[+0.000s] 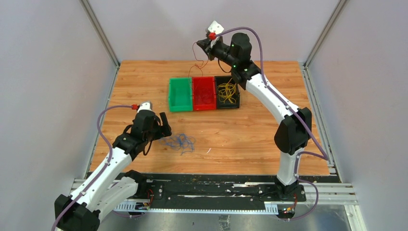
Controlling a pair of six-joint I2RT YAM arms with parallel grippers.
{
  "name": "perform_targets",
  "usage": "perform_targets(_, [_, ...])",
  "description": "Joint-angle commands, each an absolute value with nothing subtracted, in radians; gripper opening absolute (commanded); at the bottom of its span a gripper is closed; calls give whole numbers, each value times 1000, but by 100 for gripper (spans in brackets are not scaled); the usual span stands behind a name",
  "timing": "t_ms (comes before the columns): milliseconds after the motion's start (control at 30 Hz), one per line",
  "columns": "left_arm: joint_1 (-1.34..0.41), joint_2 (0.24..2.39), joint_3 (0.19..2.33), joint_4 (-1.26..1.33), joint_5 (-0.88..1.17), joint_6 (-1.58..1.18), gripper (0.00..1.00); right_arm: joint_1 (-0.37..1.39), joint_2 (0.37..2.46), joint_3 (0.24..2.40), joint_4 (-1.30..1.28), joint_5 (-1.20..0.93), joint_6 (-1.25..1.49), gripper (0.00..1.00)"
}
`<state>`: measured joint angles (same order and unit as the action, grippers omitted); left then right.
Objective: Untangle the cables
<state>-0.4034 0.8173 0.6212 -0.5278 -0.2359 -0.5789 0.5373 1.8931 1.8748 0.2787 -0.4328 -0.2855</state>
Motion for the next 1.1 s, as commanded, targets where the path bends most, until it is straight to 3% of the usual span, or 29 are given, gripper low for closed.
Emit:
perform_targets(0, [-409, 820, 640, -549, -268, -577, 100, 537, 1826, 1841, 331, -425, -306, 0])
perform_targets(567, [-408, 826, 646, -562, -281, -572, 100, 513, 1736, 1698, 239, -330, -399, 0])
perform_targets(1067, [-408, 841, 652, -570, -286, -571, 100, 512, 1836, 1651, 234, -321, -363, 0])
